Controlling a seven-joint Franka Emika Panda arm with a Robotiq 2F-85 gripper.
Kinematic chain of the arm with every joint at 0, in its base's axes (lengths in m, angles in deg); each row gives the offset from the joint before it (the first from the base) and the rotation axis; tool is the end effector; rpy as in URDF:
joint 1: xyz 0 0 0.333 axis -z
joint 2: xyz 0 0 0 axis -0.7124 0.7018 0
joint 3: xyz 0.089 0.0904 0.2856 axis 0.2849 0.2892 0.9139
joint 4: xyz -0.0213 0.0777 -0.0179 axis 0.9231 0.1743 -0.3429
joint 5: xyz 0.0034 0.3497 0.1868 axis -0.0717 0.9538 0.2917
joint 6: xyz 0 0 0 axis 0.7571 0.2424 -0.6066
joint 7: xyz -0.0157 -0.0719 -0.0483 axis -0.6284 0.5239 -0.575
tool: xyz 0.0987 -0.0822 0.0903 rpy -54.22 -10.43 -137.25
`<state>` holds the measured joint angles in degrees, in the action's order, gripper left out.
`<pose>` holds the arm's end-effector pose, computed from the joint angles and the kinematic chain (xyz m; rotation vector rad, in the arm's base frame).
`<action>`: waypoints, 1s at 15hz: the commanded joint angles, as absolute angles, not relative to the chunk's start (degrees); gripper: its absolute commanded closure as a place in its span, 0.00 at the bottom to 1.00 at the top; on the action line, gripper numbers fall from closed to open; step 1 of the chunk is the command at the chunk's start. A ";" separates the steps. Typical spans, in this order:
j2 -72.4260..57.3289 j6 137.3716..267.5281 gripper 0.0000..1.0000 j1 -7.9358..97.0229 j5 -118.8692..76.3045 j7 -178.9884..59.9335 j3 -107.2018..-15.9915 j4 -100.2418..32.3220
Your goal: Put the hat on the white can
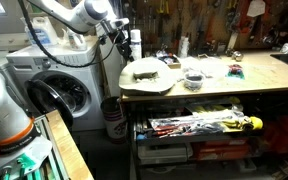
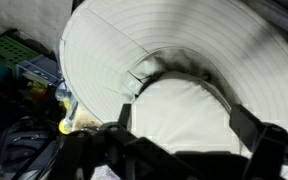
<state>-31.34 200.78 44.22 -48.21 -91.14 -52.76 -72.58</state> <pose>0.5260 0.0286 0.3721 2.7640 -0.2724 0.4159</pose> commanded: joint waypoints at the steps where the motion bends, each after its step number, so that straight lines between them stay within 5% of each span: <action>1: -28.87 207.25 0.00 45.12 -43.94 -80.15 -54.80 -73.36; 15: -18.89 202.23 0.00 42.68 -53.74 -67.60 -55.08 -65.10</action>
<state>-21.00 205.06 43.84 -50.56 -68.69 -54.88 -67.74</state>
